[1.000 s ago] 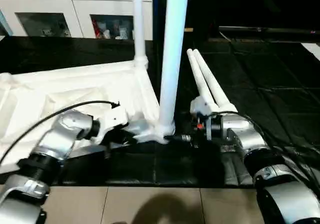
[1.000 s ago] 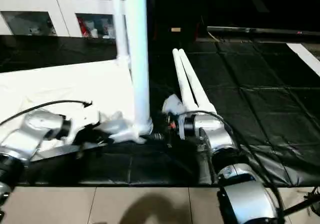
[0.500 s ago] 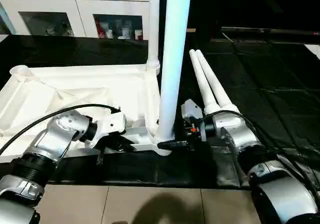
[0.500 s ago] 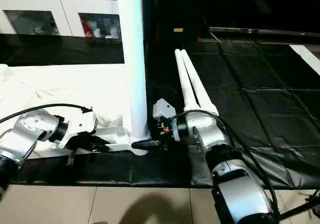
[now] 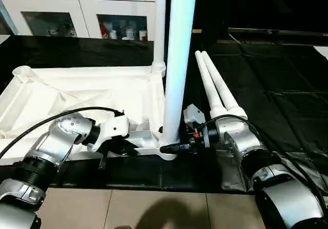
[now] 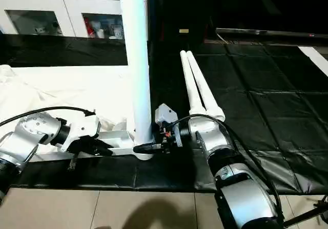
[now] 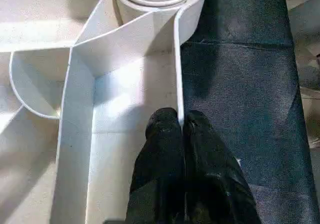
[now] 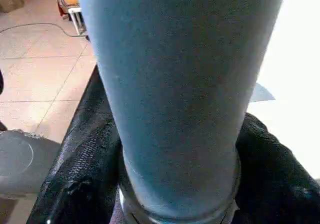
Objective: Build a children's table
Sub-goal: Rotate leg to tighten
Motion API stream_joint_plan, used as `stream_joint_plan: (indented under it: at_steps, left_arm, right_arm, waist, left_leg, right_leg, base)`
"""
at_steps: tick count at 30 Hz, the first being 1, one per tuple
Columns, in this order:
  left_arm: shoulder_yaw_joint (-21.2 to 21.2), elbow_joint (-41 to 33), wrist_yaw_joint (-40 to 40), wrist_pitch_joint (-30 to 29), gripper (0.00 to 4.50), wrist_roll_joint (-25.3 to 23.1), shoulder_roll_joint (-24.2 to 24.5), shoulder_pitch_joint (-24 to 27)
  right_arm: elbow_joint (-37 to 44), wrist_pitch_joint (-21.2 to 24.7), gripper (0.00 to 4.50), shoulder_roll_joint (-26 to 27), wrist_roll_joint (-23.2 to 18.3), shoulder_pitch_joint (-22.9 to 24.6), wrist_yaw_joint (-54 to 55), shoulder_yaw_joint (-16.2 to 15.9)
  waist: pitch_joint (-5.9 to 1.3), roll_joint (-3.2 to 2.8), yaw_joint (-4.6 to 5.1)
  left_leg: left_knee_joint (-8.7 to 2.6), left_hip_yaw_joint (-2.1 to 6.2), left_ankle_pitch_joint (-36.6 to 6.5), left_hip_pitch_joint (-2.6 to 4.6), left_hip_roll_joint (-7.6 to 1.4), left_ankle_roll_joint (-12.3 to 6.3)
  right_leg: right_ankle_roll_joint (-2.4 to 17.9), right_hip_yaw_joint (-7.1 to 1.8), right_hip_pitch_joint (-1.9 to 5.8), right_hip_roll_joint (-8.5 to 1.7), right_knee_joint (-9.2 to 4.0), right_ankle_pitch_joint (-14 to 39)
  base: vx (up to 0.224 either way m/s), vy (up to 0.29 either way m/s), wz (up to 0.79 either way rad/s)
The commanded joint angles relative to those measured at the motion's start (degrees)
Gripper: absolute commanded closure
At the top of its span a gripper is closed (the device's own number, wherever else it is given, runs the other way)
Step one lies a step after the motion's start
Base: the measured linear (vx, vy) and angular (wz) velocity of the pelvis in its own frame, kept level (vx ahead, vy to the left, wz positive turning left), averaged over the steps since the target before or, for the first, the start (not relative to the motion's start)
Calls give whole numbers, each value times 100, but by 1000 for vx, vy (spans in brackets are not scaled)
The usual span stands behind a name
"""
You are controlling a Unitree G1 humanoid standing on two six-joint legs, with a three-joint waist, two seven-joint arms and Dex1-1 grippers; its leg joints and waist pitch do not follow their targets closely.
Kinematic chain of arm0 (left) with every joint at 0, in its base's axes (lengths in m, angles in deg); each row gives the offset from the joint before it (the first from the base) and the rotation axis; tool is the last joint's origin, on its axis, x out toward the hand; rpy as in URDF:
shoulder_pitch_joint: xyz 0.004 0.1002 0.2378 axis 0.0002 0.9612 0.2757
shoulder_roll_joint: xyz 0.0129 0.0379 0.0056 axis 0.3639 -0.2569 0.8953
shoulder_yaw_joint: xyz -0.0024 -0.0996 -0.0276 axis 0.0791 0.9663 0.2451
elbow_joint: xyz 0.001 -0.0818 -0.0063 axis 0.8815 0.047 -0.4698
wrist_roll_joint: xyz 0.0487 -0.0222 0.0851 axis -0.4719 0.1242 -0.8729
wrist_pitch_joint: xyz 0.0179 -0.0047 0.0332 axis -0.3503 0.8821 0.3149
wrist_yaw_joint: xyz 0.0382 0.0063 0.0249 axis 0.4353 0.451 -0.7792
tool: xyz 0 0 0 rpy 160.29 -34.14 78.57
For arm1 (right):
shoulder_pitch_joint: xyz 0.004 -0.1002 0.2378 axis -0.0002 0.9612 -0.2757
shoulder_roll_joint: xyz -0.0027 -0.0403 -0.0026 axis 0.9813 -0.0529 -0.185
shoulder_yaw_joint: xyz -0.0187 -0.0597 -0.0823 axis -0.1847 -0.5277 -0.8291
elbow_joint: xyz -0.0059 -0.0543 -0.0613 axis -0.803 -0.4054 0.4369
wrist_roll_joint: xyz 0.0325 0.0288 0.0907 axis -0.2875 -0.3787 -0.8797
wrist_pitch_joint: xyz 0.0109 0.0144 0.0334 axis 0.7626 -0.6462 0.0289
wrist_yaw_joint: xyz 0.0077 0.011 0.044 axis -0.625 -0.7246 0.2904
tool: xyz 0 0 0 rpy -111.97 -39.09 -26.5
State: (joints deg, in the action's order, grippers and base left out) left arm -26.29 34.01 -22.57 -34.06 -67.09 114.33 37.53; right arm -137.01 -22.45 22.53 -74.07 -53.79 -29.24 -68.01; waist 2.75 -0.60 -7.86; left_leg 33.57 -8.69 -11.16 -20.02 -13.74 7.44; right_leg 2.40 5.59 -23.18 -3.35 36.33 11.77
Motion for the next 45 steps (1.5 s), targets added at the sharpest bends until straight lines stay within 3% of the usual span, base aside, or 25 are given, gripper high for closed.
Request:
stream_joint_plan:
  at_steps: [1, 10, 12, 13, 15, 16, 18, 20, 22, 23, 26, 28, 31, 32, 34, 36, 37, 40, 41, 45]
  left_arm:
    - [-250, -69, -260, 121, 450, -136, 44, 70]
    - [-180, -57, -222, -23, 450, -45, 10, 102]
    - [-47, 1, 73, -351, 450, 19, -158, 50]
    - [223, 246, 732, -732, 450, 86, -505, -129]
    - [346, 368, 1043, -889, 450, 115, -667, -222]
    - [391, 405, 1233, -1002, 450, 102, -758, -276]
    - [492, 499, 1666, -1183, 450, 63, -951, -395]
    - [714, 628, 2596, -1596, 450, 2, -1380, -626]
    - [754, 642, 2825, -1680, 450, -31, -1478, -674]
    - [830, 561, 3139, -1903, 450, -64, -1641, -700]
    - [939, 419, 3751, -2286, 450, -207, -1959, -755]
    - [963, 392, 3878, -2346, 450, -246, -2026, -765]
    - [944, 331, 3943, -2404, 450, -275, -2088, -777]
    - [945, 320, 3956, -2422, 450, -282, -2096, -776]
    - [886, 298, 3813, -2305, 450, -303, -2015, -740]
    - [763, 184, 3436, -2078, 450, -298, -1793, -595]
    - [743, 150, 3346, -2029, 450, -285, -1747, -555]
    - [637, -143, 2788, -1851, 450, -241, -1446, -255]
    - [626, -182, 2710, -1840, 450, -235, -1403, -213]
    - [480, -336, 1918, -1337, 450, -129, -998, 54]
  right_arm:
    - [-81, -91, 176, 12, 58, -134, -50, -30]
    - [-19, -45, 177, 72, 14, -15, -116, -38]
    - [63, 176, 177, 144, -68, 83, -27, 16]
    - [59, 472, 177, 348, -129, 182, 626, 170]
    - [16, 561, 178, 461, -156, 212, 994, 261]
    - [-38, 671, 178, 576, -160, 221, 1377, 331]
    - [-151, 845, 178, 786, -159, 223, 2053, 442]
    - [-424, 1162, 178, 1265, -330, 97, 3170, 735]
    - [-499, 1222, 178, 1387, -374, 49, 3459, 811]
    - [-601, 1222, 178, 1575, -395, -40, 3818, 873]
    - [-720, 1200, 178, 1902, -315, -182, 4366, 900]
    - [-687, 1225, 178, 1950, -278, -179, 4405, 900]
    - [-602, 1234, 178, 1986, -255, -134, 4342, 940]
    - [-597, 1250, 122, 1999, -252, -132, 4377, 979]
    - [-572, 1261, 108, 1973, -285, -125, 4325, 1031]
    - [-523, 1161, 106, 1851, -281, -96, 4171, 1029]
    - [-513, 1106, 81, 1805, -256, -78, 4136, 1004]
    - [-401, 794, 68, 1437, -179, 59, 3794, 907]
    - [-369, 764, 38, 1378, -178, 82, 3723, 908]
    - [-63, 582, 19, 842, -238, 218, 2867, 908]
  waist:
    - [-415, -40, 24]
    - [-420, -48, 18]
    - [-416, -55, 20]
    - [-406, -28, 34]
    - [-383, -35, 5]
    - [-361, -30, 12]
    - [-327, -63, 34]
    - [-297, -45, 69]
    - [-297, -29, 116]
    - [-302, -55, 152]
    - [-314, -56, 156]
    - [-324, -26, 153]
    - [-339, -39, 148]
    - [-346, -39, 149]
    - [-347, -47, 152]
    - [-357, -39, 181]
    - [-366, -39, 215]
    - [-392, -45, 254]
    - [-400, -53, 269]
    - [-408, -73, 263]
  left_leg:
    - [-327, -94, -489, -18, 6, -334]
    - [-320, -94, -479, -15, 7, -344]
    - [-321, -92, -477, -13, 4, -336]
    - [-326, -108, -463, -5, 1, -315]
    - [-336, -105, -639, 24, 11, -215]
    - [-357, -91, -835, -3, 22, -140]
    - [-376, -92, -1113, 38, 34, -37]
    - [-407, -75, -1341, 72, 58, 47]
    - [-410, -62, -1445, 112, 79, 73]
    - [-410, -64, -1378, 84, 78, 53]
    - [-400, -64, -1253, 68, 71, -11]
    - [-398, -69, -1159, 63, 65, -31]
    - [-399, -67, -1065, 35, 61, -89]
    - [-394, -69, -999, 19, 63, -98]
    - [-394, -71, -988, 20, 63, -111]
    - [-401, -54, -937, -24, 74, -115]
    - [-397, -49, -854, -45, 75, -119]
    - [-371, -59, -679, -39, 62, -193]
    - [-366, -65, -571, -45, 57, -265]
    - [-345, -80, -407, -35, 54, -420]
  right_leg:
    - [1306, -331, 371, -436, -325, 95]
    - [1324, -331, 371, -435, -319, 47]
    - [1335, -330, 367, -432, -317, 41]
    - [1339, -345, 367, -420, -325, 28]
    - [1258, -347, 339, -434, -370, 386]
    - [1151, -335, 363, -452, -406, 833]
    - [969, -349, 330, -456, -476, 1474]
    - [743, -341, 322, -474, -572, 2142]
    - [640, -325, 310, -478, -620, 2502]
    - [619, -337, 314, -482, -630, 2483]
    - [673, -329, 303, -464, -610, 2222]
    - [735, -333, 308, -455, -583, 1977]
    - [815, -340, 323, -444, -539, 1588]
    - [867, -345, 336, -443, -517, 1384]
    - [901, -344, 336, -440, -512, 1270]
    - [899, -338, 381, -446, -483, 1140]
    - [908, -337, 396, -441, -465, 992]
    - [1075, -343, 397, -449, -427, 558]
    - [1154, -340, 401, -439, -402, 294]
    - [1335, -332, 406, -420, -370, -181]
  base:
    - [0, 0, 0]
    - [0, 0, 0]
    - [0, 0, 0]
    - [0, 0, 0]
    - [0, 0, 0]
    - [0, 0, 0]
    - [0, 0, 0]
    - [0, 0, 0]
    - [0, 0, 0]
    - [0, 0, 0]
    - [0, 0, 0]
    - [0, 0, 0]
    - [0, 0, 0]
    - [0, 0, 0]
    - [0, 0, 0]
    - [0, 0, 0]
    - [0, 0, 0]
    - [0, 0, 0]
    - [0, 0, 0]
    - [0, 0, 0]
